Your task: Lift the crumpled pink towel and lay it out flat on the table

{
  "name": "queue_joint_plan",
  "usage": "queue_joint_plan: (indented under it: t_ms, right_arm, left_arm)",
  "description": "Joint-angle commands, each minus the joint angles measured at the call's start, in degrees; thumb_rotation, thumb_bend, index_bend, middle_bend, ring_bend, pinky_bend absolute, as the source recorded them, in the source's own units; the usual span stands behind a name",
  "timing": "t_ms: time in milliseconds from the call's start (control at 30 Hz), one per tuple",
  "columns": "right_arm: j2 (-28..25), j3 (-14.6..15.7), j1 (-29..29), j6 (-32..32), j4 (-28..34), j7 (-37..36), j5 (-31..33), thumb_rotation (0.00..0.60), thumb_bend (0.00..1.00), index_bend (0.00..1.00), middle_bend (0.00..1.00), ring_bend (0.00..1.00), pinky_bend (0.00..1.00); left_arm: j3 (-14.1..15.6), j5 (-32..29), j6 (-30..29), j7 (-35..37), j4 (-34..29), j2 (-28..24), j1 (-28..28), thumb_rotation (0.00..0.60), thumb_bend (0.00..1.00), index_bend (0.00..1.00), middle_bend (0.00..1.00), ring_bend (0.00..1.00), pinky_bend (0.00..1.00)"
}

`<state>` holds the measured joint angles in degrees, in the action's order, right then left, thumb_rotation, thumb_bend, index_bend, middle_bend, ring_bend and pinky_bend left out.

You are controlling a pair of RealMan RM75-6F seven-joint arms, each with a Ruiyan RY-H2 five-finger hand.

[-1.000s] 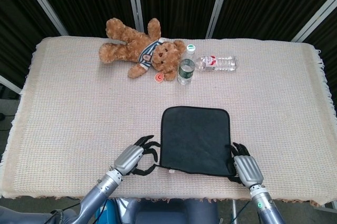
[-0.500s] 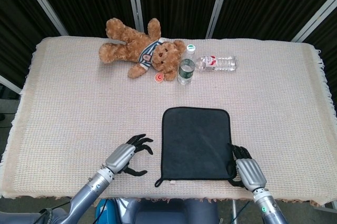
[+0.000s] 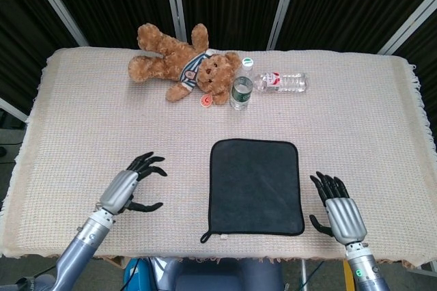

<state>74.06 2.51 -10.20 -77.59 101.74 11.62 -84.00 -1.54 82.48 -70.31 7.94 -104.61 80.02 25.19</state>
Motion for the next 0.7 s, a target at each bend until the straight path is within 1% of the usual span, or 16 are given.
queue_joint_plan:
  t_ms: [33,133,200,233,300,400,467,500,600,700]
  right_arm:
    - [-2.4,-1.7,-0.1,-0.8,-0.1,-2.7,0.4,0.6,0.33,0.0,0.0,0.0,0.0]
    - [-4.0,-3.1,0.2,-2.2,-1.5,-3.9,1.0,0.6,0.33,0.0,0.0,0.0,0.0]
    - [-5.0,-3.6,0.3,-2.2,-2.1,-6.3,1.2,0.6,0.33,0.0,0.0,0.0,0.0]
    - [-5.6,-3.8,0.2,-1.9,-2.5,-8.0,1.2,0.6,0.33,0.0,0.0,0.0,0.0]
    - [-6.3,-3.7,0.2,-1.8,-3.0,-9.2,0.5,0.6,0.33,0.0,0.0,0.0,0.0]
    - [-6.0,-3.6,0.4,-2.5,-4.1,-9.1,-0.5,0.6,0.33,0.0,0.0,0.0,0.0]
    - [-5.4,-3.1,0.8,-2.8,-4.9,-7.7,-1.1,0.6,0.32,0.0,0.0,0.0,0.0]
    - [-5.0,-2.8,1.0,-3.1,-5.2,-6.9,-1.4,0.6,0.32,0.0,0.0,0.0,0.0]
    - [-4.0,-2.0,1.6,-3.5,-5.2,-5.4,-2.4,0.6,0.31,0.0,0.0,0.0,0.0]
    - [-3.2,-1.9,2.1,-4.9,-5.7,-4.0,-3.6,0.6,0.31,0.0,0.0,0.0,0.0]
  left_arm:
    - [1.6,1.9,-6.4,-1.5,-1.8,-6.1,-4.6,0.6,0.21,0.32,0.12,0.0,0.0]
    - [3.4,3.2,-10.8,-2.9,-2.0,-9.7,-8.0,0.6,0.21,0.31,0.12,0.0,0.0]
    - [4.5,3.7,-13.3,-3.2,-2.1,-11.6,-10.2,0.6,0.21,0.29,0.11,0.0,0.0]
    - [5.1,3.4,-15.7,-4.2,-1.7,-12.9,-12.2,0.6,0.21,0.28,0.1,0.0,0.0]
    - [5.7,3.8,-18.0,-5.5,-1.3,-13.8,-14.0,0.6,0.2,0.24,0.09,0.0,0.0]
    - [6.1,3.7,-20.8,-8.7,0.2,-14.7,-16.3,0.6,0.13,0.15,0.03,0.0,0.0]
    - [6.9,3.4,-21.4,-11.9,1.3,-15.7,-17.6,0.6,0.07,0.08,0.0,0.0,0.0]
    - [7.4,3.1,-21.3,-13.7,1.4,-16.6,-18.1,0.6,0.07,0.07,0.0,0.0,0.0]
    - [7.8,2.4,-22.1,-16.3,1.9,-18.1,-19.5,0.6,0.06,0.05,0.0,0.0,0.0]
    - [7.5,2.2,-23.5,-16.4,3.6,-18.3,-21.0,0.6,0.06,0.05,0.0,0.0,0.0]
